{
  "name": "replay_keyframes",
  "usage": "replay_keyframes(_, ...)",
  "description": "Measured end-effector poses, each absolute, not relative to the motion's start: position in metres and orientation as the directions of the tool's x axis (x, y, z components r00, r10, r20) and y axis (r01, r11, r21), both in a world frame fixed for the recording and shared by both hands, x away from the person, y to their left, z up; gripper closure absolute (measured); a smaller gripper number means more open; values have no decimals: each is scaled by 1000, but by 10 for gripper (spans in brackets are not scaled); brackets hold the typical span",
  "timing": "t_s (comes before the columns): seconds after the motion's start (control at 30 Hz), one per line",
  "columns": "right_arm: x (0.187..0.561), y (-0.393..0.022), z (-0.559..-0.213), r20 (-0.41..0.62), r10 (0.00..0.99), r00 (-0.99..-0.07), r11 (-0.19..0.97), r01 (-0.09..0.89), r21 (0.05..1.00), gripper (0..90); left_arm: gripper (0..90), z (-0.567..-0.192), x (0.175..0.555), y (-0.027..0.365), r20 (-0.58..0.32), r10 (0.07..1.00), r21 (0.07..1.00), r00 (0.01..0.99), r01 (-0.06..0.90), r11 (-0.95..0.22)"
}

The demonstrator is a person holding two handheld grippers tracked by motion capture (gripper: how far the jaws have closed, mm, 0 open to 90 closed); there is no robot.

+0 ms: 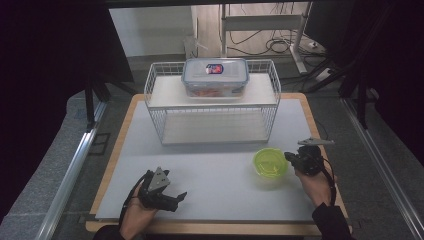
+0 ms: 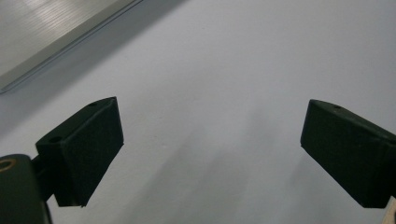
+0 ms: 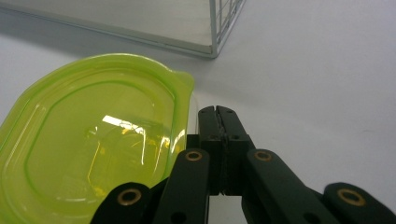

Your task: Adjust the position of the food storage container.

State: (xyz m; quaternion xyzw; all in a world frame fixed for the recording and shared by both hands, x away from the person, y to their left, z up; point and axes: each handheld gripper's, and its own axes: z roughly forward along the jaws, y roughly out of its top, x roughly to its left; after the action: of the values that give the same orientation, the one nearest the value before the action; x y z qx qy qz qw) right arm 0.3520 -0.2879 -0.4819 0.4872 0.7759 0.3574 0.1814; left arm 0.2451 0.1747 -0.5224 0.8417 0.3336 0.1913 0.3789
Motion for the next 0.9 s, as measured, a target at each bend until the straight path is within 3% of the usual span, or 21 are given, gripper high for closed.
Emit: replay_keyframes(0.9, 321, -255, -483, 100, 823, -558, 340, 627, 701, 896, 58, -522, 246, 174, 70, 703, 766, 708, 414, -492)
